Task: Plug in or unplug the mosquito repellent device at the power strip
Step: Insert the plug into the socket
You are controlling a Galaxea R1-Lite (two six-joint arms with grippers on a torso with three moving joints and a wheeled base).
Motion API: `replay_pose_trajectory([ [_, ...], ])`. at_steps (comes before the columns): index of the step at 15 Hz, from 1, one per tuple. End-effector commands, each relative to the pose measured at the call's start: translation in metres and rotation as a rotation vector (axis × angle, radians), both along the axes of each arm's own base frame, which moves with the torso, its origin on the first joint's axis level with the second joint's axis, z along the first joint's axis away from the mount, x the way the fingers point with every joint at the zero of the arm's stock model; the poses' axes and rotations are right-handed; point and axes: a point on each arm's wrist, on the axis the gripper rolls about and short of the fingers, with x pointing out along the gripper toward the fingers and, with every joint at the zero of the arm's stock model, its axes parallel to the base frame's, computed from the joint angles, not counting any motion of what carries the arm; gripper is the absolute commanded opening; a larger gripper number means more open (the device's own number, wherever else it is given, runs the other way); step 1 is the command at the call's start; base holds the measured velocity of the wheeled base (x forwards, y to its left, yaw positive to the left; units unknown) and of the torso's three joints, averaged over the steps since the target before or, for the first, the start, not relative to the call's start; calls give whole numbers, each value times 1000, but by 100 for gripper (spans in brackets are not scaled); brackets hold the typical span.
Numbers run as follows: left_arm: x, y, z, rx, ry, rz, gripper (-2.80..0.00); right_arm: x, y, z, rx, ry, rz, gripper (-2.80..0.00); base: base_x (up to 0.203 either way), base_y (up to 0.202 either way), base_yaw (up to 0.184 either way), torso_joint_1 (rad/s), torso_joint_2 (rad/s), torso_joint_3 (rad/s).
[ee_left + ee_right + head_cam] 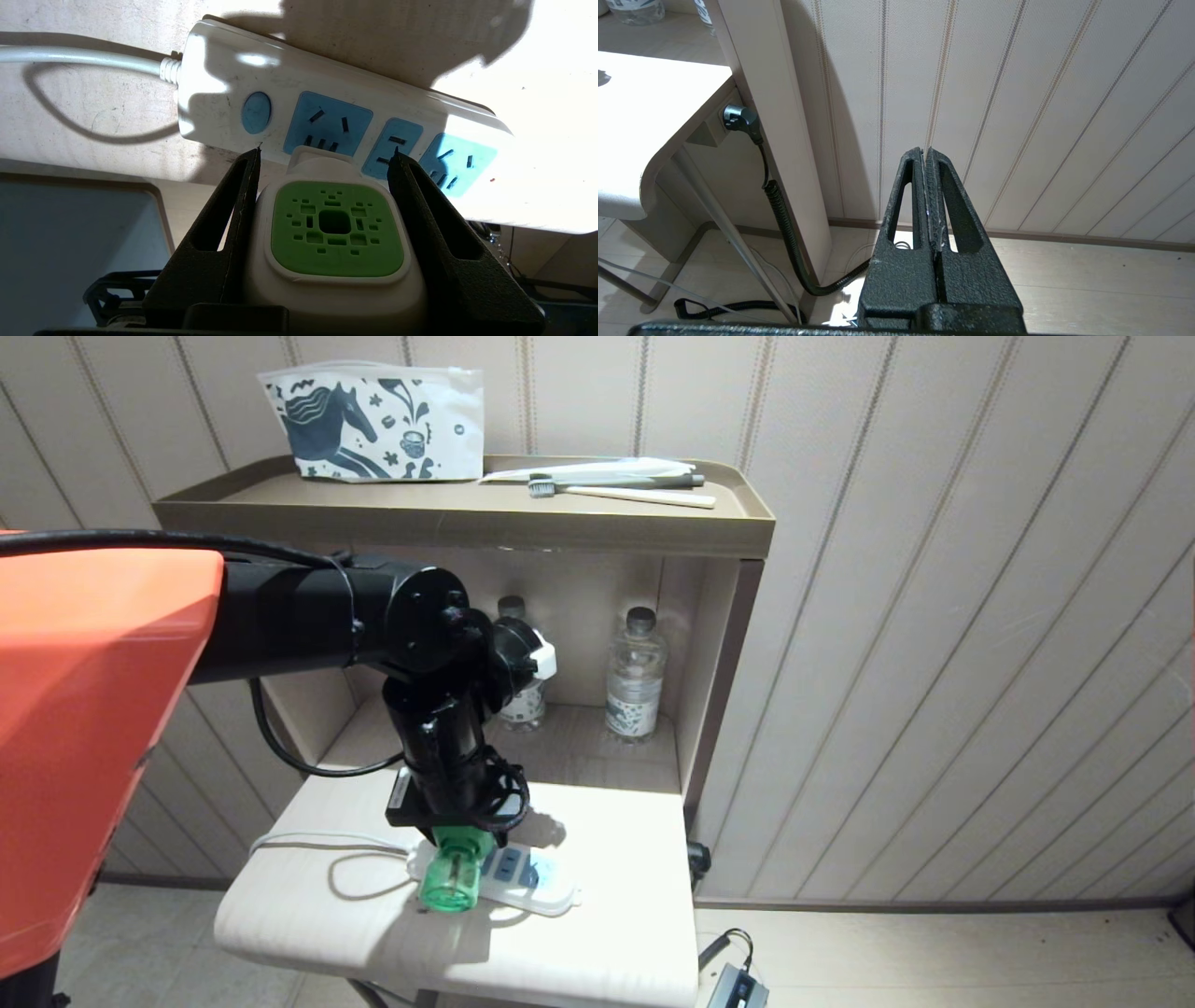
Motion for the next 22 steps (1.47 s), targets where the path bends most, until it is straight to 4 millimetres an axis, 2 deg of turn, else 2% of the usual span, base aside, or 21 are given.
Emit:
replay_pose_trajectory([
  [1,-2,2,0,6,6,6,-280,0,0,0,0,0,0,-280,0,0,0,0,0,0],
  [11,7,-1,-6,-18,-34,14,-280,0,0,0,0,0,0,-280,0,0,0,0,0,0],
  [22,15,-8,-23,18,-11,-30,-280,0,0,0,0,0,0,-280,0,0,0,0,0,0],
])
